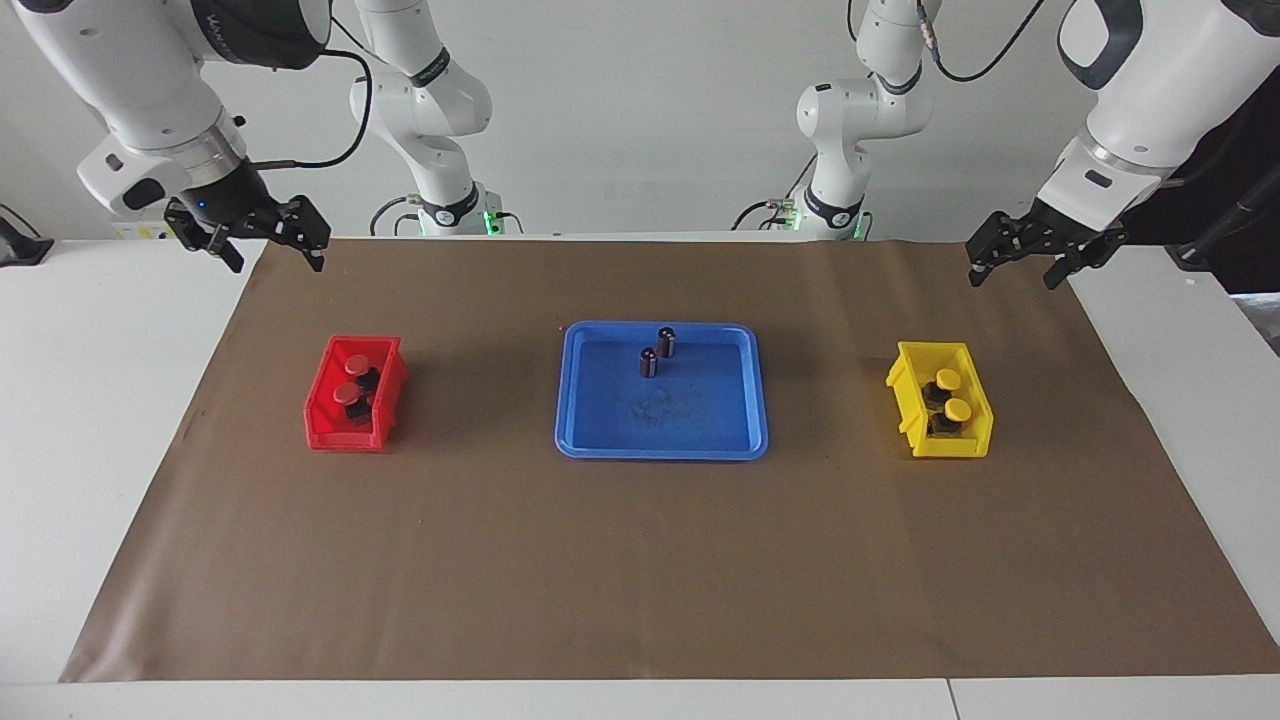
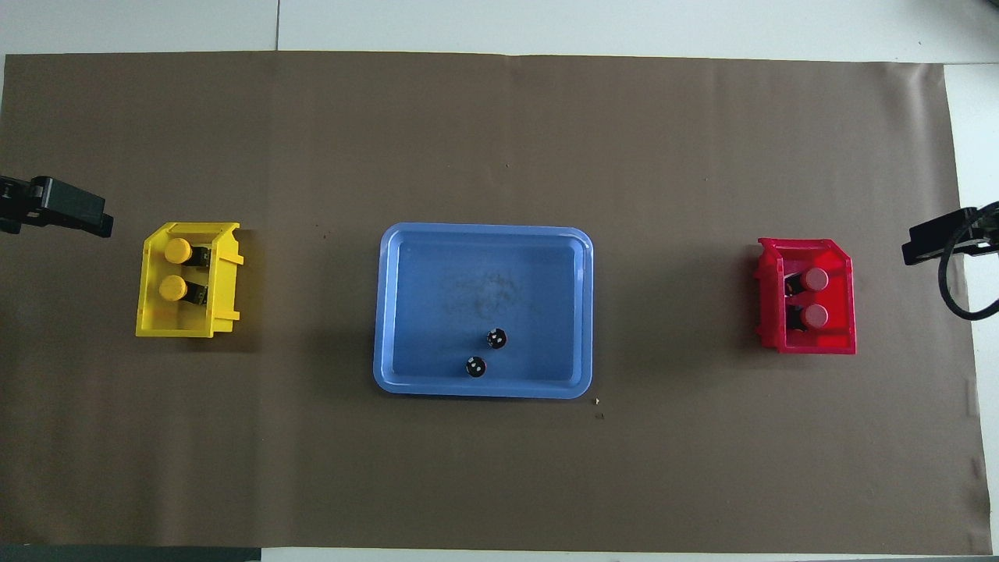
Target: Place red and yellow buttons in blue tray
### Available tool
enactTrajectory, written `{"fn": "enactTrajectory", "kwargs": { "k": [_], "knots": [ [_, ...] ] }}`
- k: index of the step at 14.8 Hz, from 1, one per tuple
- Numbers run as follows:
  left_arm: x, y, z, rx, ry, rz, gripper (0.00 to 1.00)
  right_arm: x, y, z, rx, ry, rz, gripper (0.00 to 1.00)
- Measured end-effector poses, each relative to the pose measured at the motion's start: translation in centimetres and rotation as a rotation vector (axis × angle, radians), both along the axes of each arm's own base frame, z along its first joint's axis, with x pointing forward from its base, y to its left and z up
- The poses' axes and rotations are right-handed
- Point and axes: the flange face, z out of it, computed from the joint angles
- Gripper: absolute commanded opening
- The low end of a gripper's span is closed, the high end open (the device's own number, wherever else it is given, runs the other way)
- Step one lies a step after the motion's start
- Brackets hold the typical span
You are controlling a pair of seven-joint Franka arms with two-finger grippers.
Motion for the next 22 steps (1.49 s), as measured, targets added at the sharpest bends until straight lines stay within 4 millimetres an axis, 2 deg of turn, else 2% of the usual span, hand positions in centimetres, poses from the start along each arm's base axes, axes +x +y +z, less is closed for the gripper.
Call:
{"fn": "enactTrajectory", "kwargs": {
  "k": [1, 3, 4, 6, 8, 11, 17, 20, 22],
  "knots": [
    [0.0, 0.0, 0.0, 0.000, 0.000, 0.000, 1.00, 0.0, 0.0, 0.0, 0.000, 0.000, 0.000, 0.96],
    [0.0, 0.0, 0.0, 0.000, 0.000, 0.000, 1.00, 0.1, 0.1, -0.1, 0.000, -0.004, 0.001, 0.79],
    [0.0, 0.0, 0.0, 0.000, 0.000, 0.000, 1.00, 0.3, 0.1, -0.1, -0.001, -0.016, 0.002, 0.75],
    [0.0, 0.0, 0.0, 0.000, 0.000, 0.000, 1.00, 0.7, 0.0, -0.3, -0.003, -0.039, 0.003, 0.73],
    [0.0, 0.0, 0.0, 0.000, 0.000, 0.000, 1.00, 1.2, 0.1, -1.6, -0.005, -0.072, 0.006, 0.72],
    [0.0, 0.0, 0.0, 0.000, 0.000, 0.000, 1.00, 2.1, 0.2, -5.7, -0.007, -0.106, 0.019, 0.72],
    [0.0, 0.0, 0.0, 0.000, 0.001, 0.000, 1.00, 3.9, 0.1, -15.2, -0.006, -0.118, 0.040, 0.67],
    [0.0, 0.0, 0.0, 0.000, 0.001, 0.000, 1.00, 3.2, -0.2, -19.9, 0.001, -0.124, 0.032, 0.65],
    [0.0, 0.0, 0.0, 0.000, 0.001, 0.000, 1.00, 2.6, -0.1, -22.0, 0.003, -0.133, 0.035, 0.65]
  ]
}}
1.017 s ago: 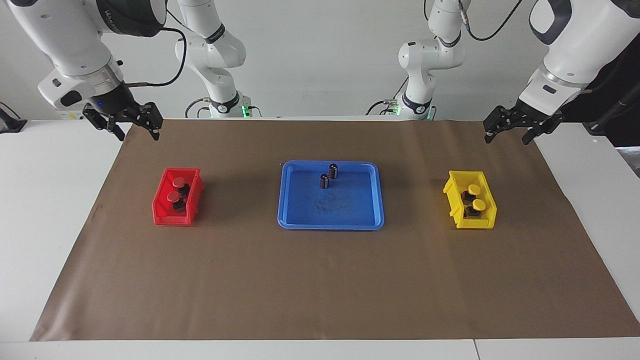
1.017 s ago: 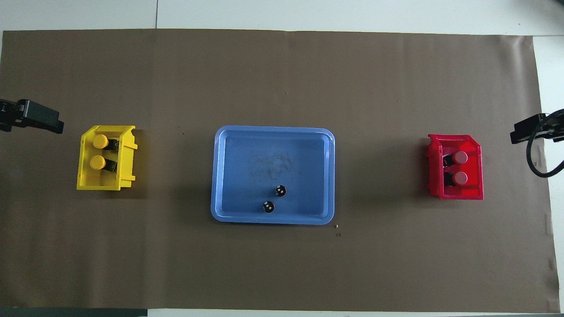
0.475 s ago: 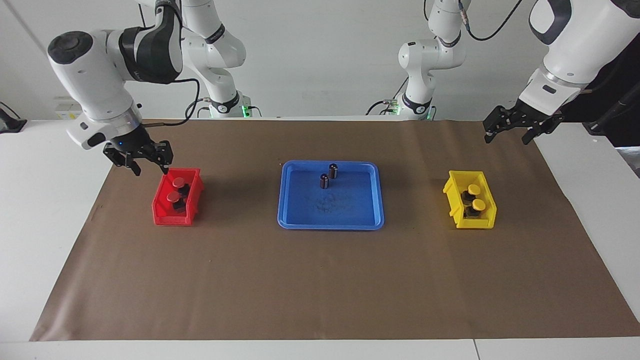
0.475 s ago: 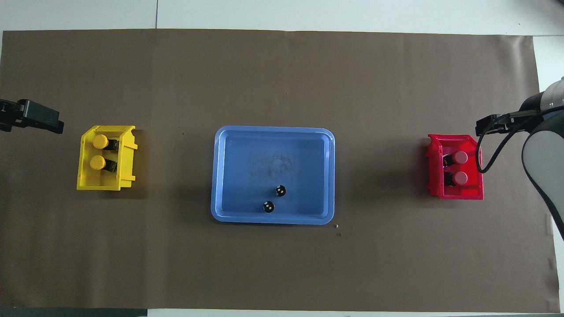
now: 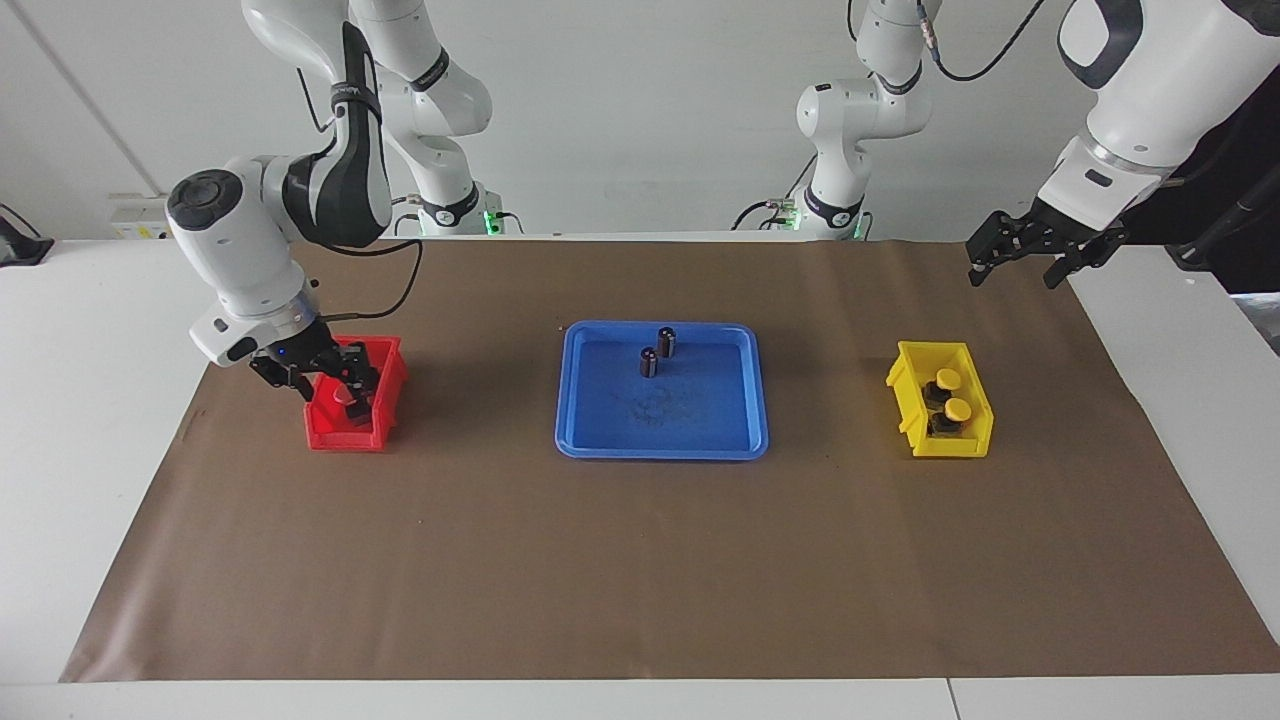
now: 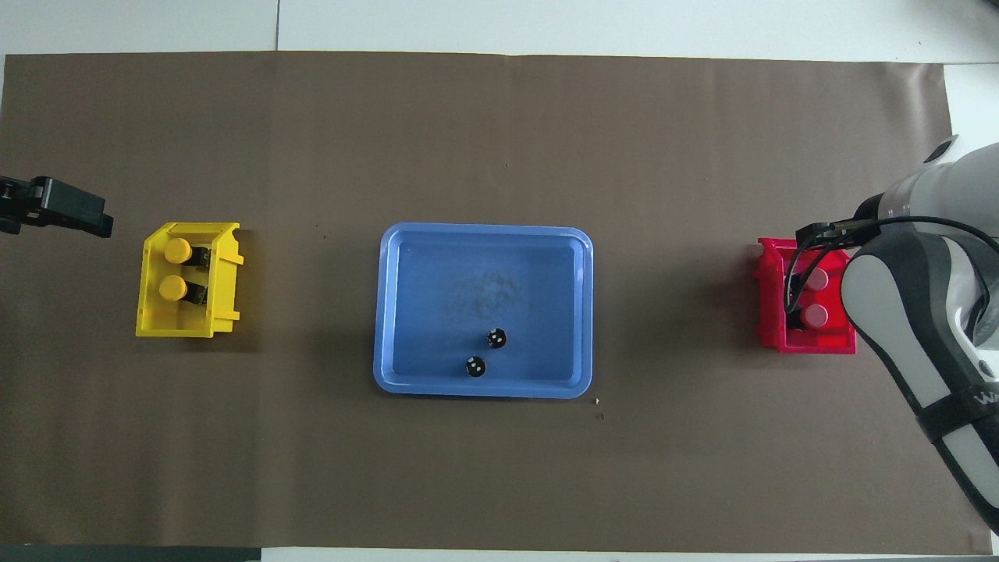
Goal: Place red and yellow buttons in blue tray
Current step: 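Reach the right gripper down and grasp a red button in the red holder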
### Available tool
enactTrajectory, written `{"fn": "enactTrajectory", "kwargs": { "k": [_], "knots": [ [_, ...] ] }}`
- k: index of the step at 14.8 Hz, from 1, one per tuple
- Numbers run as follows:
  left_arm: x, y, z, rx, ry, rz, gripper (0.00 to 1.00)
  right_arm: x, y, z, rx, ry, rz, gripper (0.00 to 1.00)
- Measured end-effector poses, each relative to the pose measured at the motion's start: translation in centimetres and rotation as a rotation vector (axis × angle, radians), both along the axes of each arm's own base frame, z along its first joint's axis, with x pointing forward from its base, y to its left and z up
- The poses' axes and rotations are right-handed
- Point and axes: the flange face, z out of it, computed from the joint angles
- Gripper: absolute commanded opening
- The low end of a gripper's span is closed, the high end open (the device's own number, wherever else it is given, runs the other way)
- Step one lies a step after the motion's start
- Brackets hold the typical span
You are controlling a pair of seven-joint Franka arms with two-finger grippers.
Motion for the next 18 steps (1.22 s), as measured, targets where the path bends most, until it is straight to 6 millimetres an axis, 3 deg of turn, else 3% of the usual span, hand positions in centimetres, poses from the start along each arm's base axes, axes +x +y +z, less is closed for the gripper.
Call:
{"fn": "enactTrajectory", "kwargs": {
  "k": [6, 18],
  "knots": [
    [0.0, 0.0, 0.0, 0.000, 0.001, 0.000, 1.00, -1.5, -0.7, -2.9, -0.001, -0.005, 0.024, 0.64],
    [0.0, 0.0, 0.0, 0.000, 0.002, 0.000, 1.00, -2.5, -2.0, -4.2, 0.002, 0.023, 0.047, 0.63]
  ]
}}
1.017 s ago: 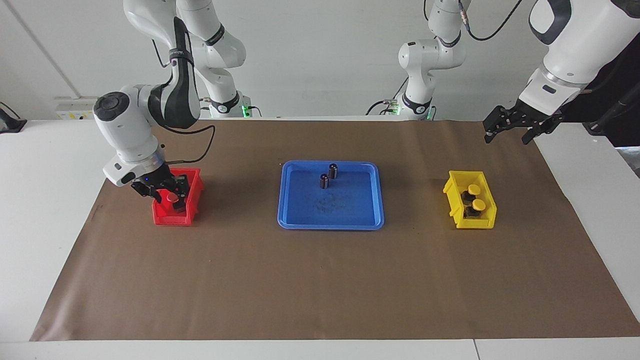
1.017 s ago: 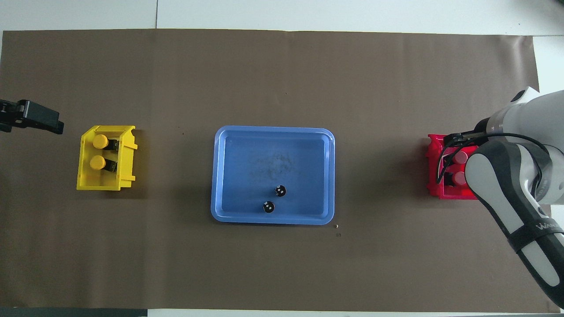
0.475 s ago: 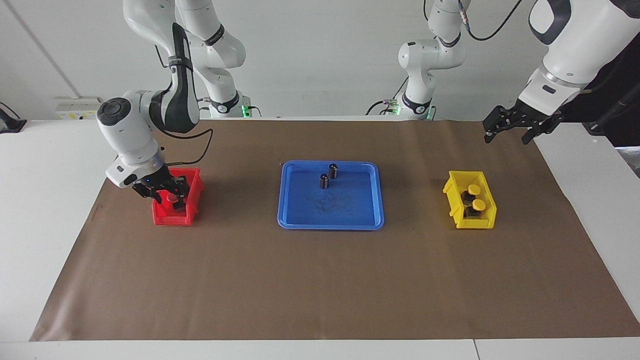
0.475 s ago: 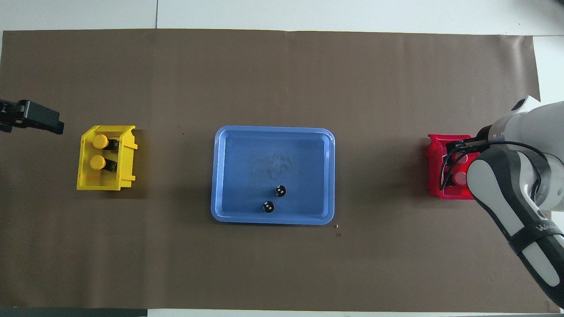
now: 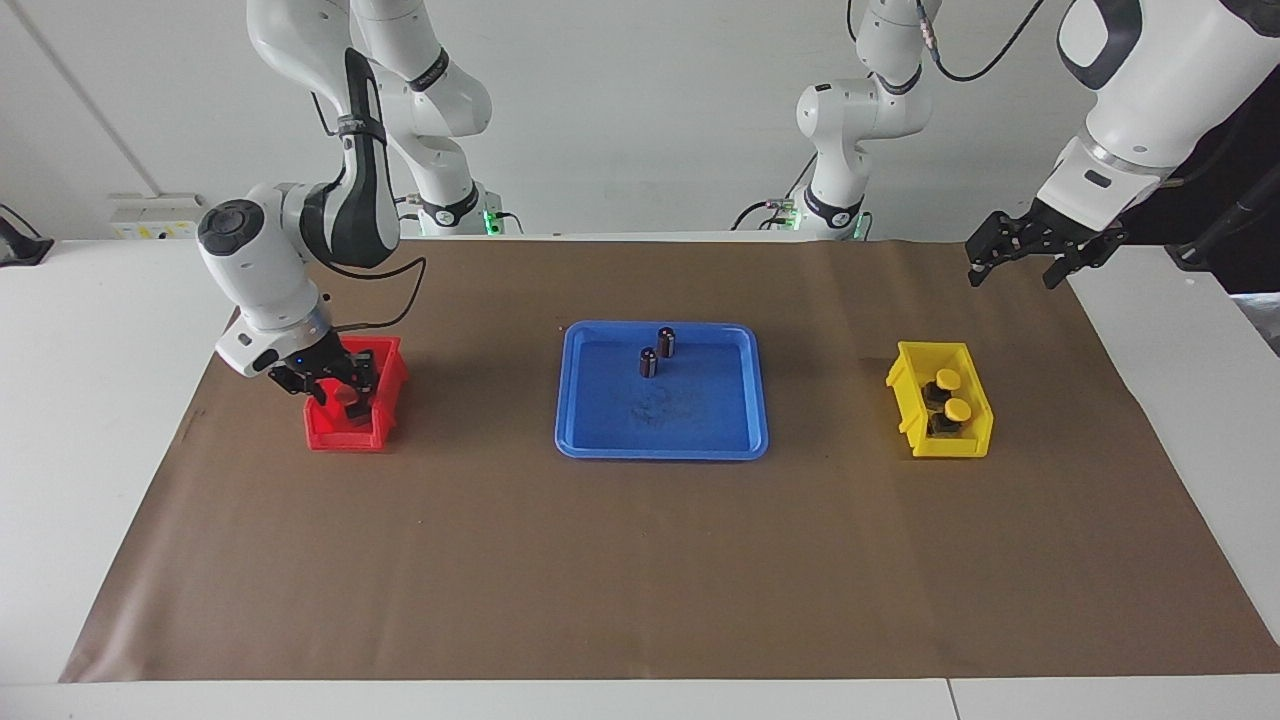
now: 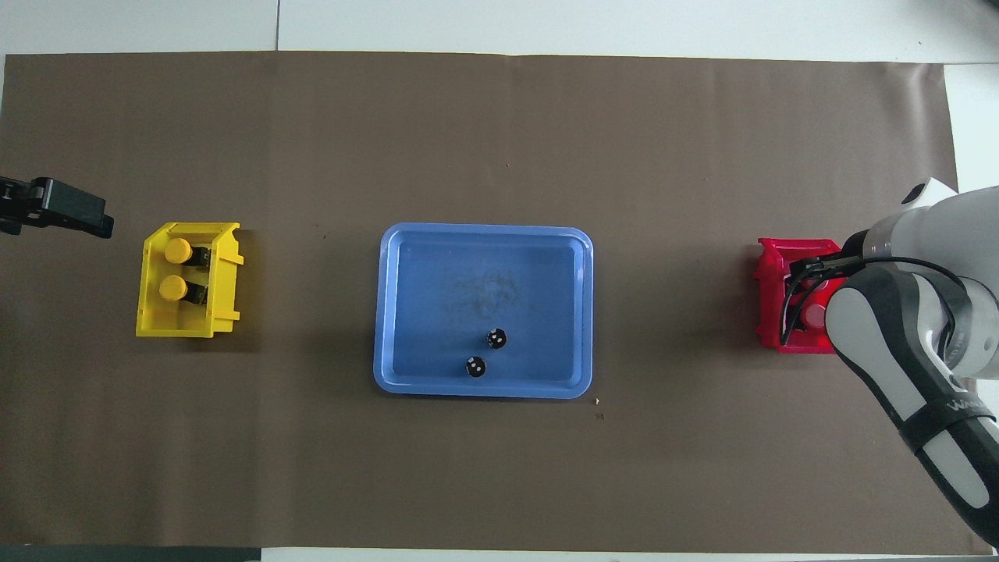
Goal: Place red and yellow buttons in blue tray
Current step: 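Reach the right gripper down and grasp a red button in the red holder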
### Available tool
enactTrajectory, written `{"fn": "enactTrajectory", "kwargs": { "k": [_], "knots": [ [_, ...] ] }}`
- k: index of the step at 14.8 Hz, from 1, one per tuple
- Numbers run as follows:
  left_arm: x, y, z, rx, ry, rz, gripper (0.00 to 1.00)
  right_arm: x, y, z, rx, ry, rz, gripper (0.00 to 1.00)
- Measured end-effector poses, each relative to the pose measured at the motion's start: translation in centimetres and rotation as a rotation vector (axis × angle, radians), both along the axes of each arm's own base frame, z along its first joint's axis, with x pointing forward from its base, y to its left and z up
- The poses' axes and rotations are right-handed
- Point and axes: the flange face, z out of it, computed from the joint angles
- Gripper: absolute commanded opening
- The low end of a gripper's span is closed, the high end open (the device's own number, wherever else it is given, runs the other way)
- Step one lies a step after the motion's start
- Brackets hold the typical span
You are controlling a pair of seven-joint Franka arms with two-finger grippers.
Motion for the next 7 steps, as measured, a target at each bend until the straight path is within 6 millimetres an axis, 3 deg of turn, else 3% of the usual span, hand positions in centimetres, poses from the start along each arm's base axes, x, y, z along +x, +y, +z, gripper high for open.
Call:
{"fn": "enactTrajectory", "kwargs": {
  "k": [5, 6, 7],
  "knots": [
    [-0.01, -0.09, 0.00, 0.000, 0.000, -0.002, 1.00, -0.49, 0.00, -0.57, 0.001, 0.003, 0.000, 0.58],
    [-0.02, -0.17, 0.00, 0.000, 0.000, -0.003, 1.00, -0.67, 0.02, -0.76, 0.001, 0.001, 0.000, 0.53],
    [-0.03, -0.24, 0.00, 0.000, 0.001, -0.004, 1.00, -0.86, 0.05, -0.89, 0.001, 0.002, 0.000, 0.40]
  ]
}}
